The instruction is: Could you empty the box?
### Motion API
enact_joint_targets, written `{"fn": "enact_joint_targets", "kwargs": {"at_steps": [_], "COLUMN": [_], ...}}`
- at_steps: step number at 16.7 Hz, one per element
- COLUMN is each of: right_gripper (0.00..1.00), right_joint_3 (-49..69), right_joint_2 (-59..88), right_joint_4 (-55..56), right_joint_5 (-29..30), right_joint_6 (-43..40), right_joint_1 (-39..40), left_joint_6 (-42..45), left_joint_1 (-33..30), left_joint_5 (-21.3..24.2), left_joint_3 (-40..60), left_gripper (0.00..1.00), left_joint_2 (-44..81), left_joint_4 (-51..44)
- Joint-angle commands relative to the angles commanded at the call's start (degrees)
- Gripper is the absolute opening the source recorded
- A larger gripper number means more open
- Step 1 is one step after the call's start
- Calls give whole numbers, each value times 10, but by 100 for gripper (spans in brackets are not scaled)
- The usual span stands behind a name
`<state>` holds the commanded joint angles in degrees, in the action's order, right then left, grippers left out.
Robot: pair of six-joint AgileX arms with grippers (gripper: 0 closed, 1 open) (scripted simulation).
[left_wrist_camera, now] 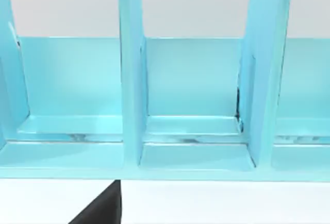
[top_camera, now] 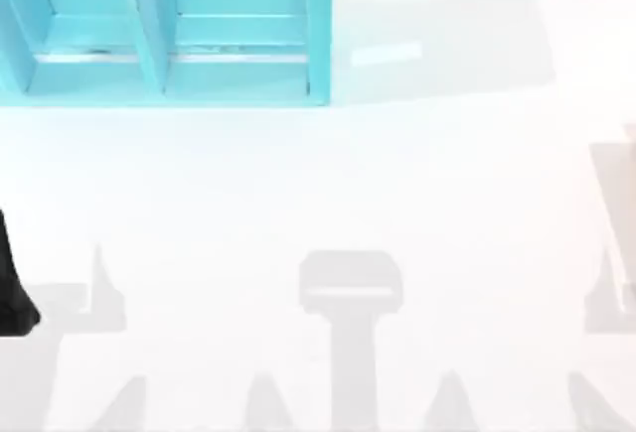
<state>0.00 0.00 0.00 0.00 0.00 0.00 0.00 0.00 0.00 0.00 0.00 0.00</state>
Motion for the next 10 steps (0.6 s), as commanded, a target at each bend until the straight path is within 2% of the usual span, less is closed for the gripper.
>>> {"fn": "enact_joint_targets", "kwargs": {"at_steps": [5,10], "right_gripper": [100,100], "right_joint_3": [35,186], "right_joint_2": [37,213], "right_joint_4": [-34,-174], "right_joint_5": [0,1], "right_joint_6": [-15,-76], "right_joint_1": [-16,-80], "left_joint_6": [0,0], "left_joint_1": [0,0], "left_joint_5": [0,0], "left_joint_3": [0,0], "left_gripper": [100,100], "left_joint_2": [0,0], "left_joint_4": [0,0]}}
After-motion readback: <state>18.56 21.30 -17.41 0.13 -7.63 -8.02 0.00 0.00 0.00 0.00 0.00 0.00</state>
